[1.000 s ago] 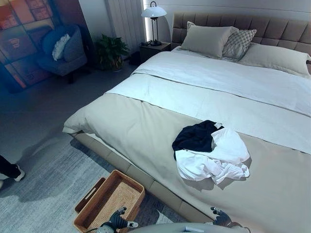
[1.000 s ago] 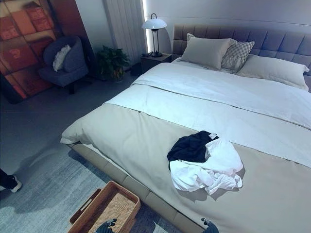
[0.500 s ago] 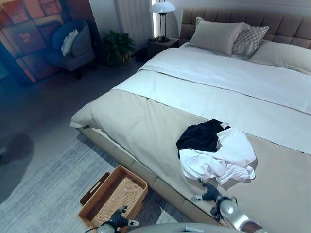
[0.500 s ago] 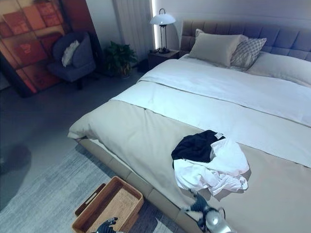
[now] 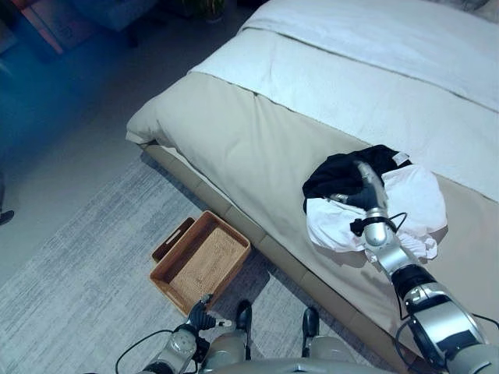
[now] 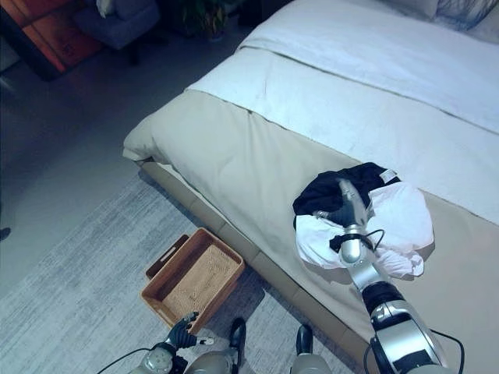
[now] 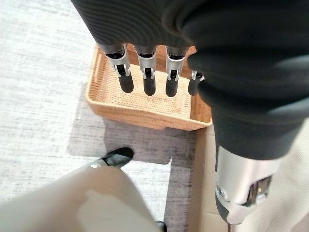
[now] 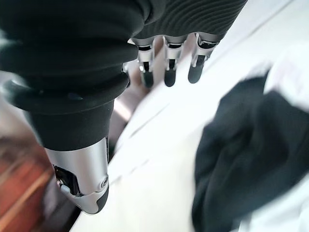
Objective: Pick up clothes into the bucket
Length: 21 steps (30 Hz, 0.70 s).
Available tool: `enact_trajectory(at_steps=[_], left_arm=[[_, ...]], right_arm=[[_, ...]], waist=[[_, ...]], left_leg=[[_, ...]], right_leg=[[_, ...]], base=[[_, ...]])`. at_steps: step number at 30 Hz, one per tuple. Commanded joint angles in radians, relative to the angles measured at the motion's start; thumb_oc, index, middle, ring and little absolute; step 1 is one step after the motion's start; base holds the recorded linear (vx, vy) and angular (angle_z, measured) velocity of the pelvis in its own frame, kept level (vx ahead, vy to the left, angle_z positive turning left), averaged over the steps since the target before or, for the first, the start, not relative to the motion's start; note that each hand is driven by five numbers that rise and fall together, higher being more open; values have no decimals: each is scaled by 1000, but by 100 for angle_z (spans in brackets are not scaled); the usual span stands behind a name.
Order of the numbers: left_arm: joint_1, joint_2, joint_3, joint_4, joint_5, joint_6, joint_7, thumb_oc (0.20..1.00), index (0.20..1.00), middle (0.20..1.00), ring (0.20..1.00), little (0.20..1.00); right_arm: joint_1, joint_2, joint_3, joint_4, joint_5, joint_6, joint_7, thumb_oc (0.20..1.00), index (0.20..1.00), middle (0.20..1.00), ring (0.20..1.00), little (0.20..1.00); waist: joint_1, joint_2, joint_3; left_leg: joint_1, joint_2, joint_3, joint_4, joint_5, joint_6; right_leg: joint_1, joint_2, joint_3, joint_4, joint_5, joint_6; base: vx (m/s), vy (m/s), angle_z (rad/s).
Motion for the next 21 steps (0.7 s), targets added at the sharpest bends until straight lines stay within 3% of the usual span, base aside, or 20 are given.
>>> enact_trajectory(at_steps=[1, 6, 8, 10, 17, 21], left_arm=[[-75, -21, -24, -7, -69, -30, 38, 1000, 1000, 1000, 1000, 1000], [-97, -29, -71, -52, -82, -41, 53, 1000, 1000, 1000, 1000, 1000], [-127, -39, -108, -94, -100, -46, 69, 1000, 1000, 1000, 1000, 1000], [-145, -39, -120, -131, -117, -52, 85, 1000, 1000, 1000, 1000, 1000], [-173, -32, -143, -238, -201, -71, 121, 1000, 1000, 1000, 1000, 1000], [-179, -33, -157, -245, -229, -66, 128, 1000, 1000, 1000, 1000, 1000]], right_arm=[[-78, -74, -13, 20, 14, -1, -122, 1000, 1000, 1000, 1000, 1000], [-137, -151, -3, 82, -22, 36, -194, 1000, 1000, 1000, 1000, 1000], [-191, -210, 5, 134, -9, 50, -230, 1000, 1000, 1000, 1000, 1000], [-208, -238, 14, 144, 0, 58, -251, 1000, 1000, 1000, 1000, 1000], [-289, -277, 35, 268, 64, 73, -275, 1000, 1000, 1000, 1000, 1000], [-351, -281, 51, 353, 130, 76, -244, 1000, 1000, 1000, 1000, 1000]], waist=[[20, -42, 22], [12, 4, 49], [-3, 40, 85], [-8, 56, 106], [-12, 82, 180], [-9, 93, 217]], left_leg=[[-3, -51, -6, 44, -64, 39], [-38, -48, -11, 34, -45, 33], [-78, -49, -18, 29, -30, 27], [-111, -54, -16, 51, -31, 25], [-219, -68, -1, 165, -53, 13], [-252, -62, 0, 163, -45, 11]], right_leg=[[-108, -63, 26, 226, -101, 22], [-181, -68, 43, 283, -119, 15], [-247, -76, 50, 338, -138, 6], [-288, -82, 56, 390, -157, -1], [-422, -104, 78, 530, -195, -13], [-490, -102, 94, 587, -206, -15]], base=[[0, 0, 0], [-12, -17, -1], [-39, -34, 1], [-38, -19, 5], [-51, -37, 7], [-52, -39, 1]])
